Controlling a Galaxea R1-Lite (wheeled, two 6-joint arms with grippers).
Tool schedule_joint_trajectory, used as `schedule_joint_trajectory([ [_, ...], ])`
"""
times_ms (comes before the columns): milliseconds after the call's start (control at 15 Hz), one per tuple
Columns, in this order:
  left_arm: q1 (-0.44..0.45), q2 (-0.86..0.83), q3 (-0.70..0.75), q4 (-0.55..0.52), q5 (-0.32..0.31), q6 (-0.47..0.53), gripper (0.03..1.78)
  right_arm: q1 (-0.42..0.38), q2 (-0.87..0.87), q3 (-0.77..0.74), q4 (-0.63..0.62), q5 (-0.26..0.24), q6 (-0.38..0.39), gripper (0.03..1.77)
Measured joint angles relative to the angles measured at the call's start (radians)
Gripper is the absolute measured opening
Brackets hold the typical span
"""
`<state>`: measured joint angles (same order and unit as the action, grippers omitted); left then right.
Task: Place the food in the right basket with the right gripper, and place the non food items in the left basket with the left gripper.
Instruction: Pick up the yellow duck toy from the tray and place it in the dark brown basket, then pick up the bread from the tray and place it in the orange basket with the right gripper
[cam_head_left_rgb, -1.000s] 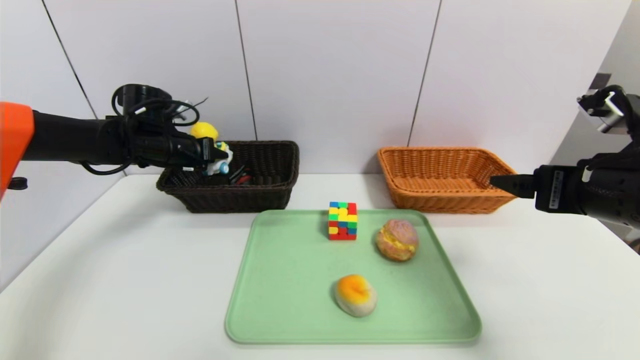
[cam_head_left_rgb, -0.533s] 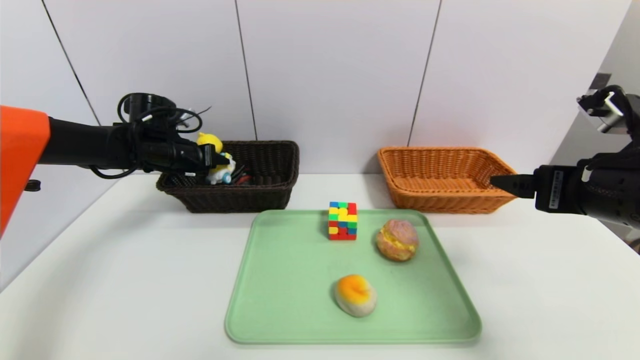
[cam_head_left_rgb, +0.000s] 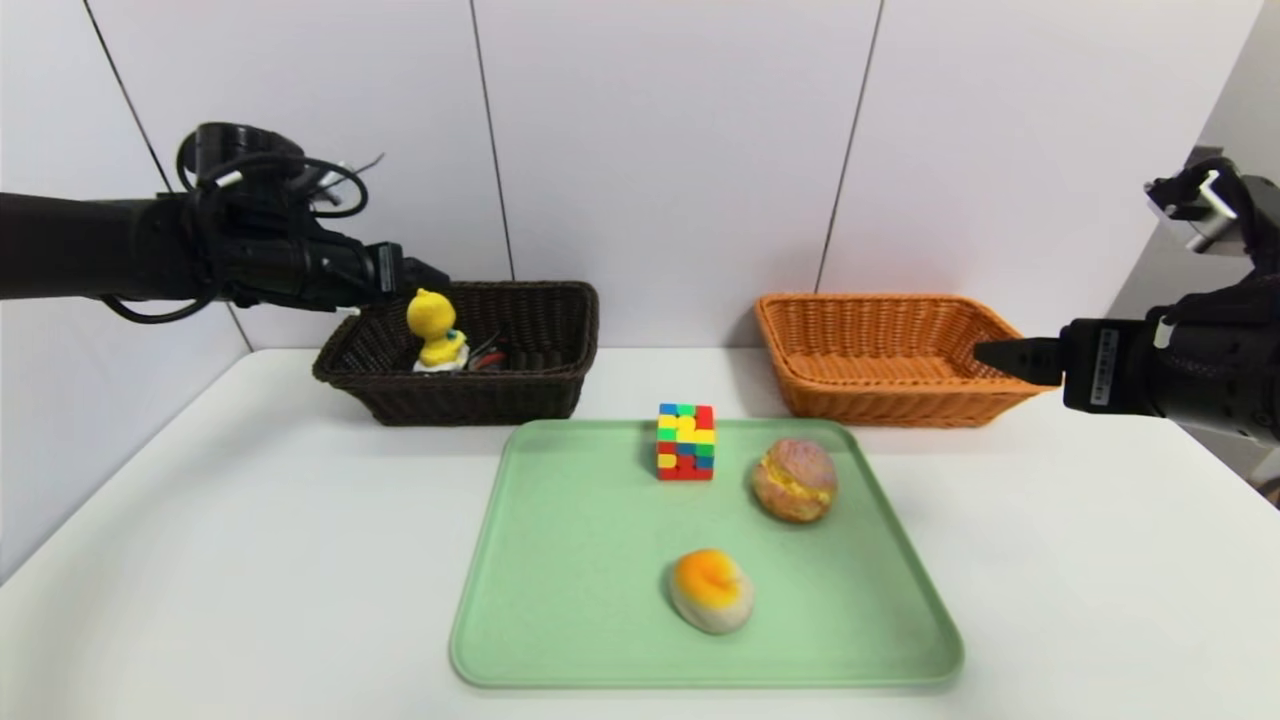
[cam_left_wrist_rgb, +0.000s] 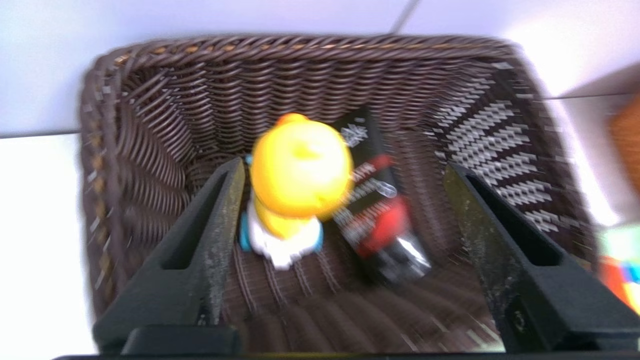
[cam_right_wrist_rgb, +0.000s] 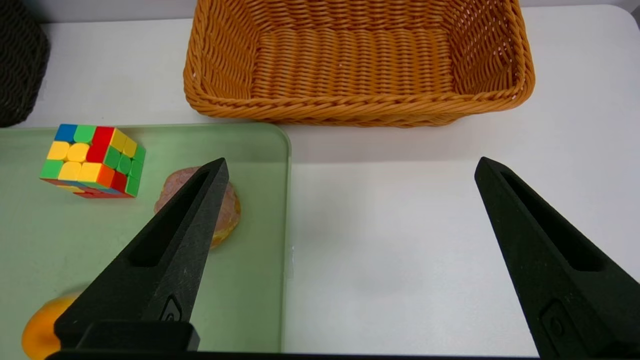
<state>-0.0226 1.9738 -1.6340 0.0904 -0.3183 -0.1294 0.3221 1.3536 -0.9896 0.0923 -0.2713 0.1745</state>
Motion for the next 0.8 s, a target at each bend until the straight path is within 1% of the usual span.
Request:
schedule_joint_trajectory([
  [133,-0.002,-0.112,0.032,0.095,-0.002,0.004,1.49,0.019,0.028,-0.032,0.044,-0.002,0.011,1.70],
  [267,-0.007,-0.226,0.108,0.167,-0.003,0.020,1.54,0.053,0.066,-0.083,0.105,-0.009,0.069,1.70],
  [333,-0.009,-0.291,0.172,0.189,-0.002,0.038,1.56,0.071,0.092,-0.125,0.147,-0.011,0.105,1.70],
  [533,-0.013,-0.467,0.363,0.208,0.001,0.093,1.61,0.138,0.194,-0.266,0.304,-0.013,0.207,1.70],
  [667,-0.010,-0.558,0.466,0.210,0.001,0.118,1.63,0.174,0.264,-0.334,0.382,-0.014,0.234,1.70],
  [800,-0.004,-0.632,0.543,0.206,0.000,0.126,1.64,0.212,0.333,-0.411,0.464,-0.011,0.283,1.70],
])
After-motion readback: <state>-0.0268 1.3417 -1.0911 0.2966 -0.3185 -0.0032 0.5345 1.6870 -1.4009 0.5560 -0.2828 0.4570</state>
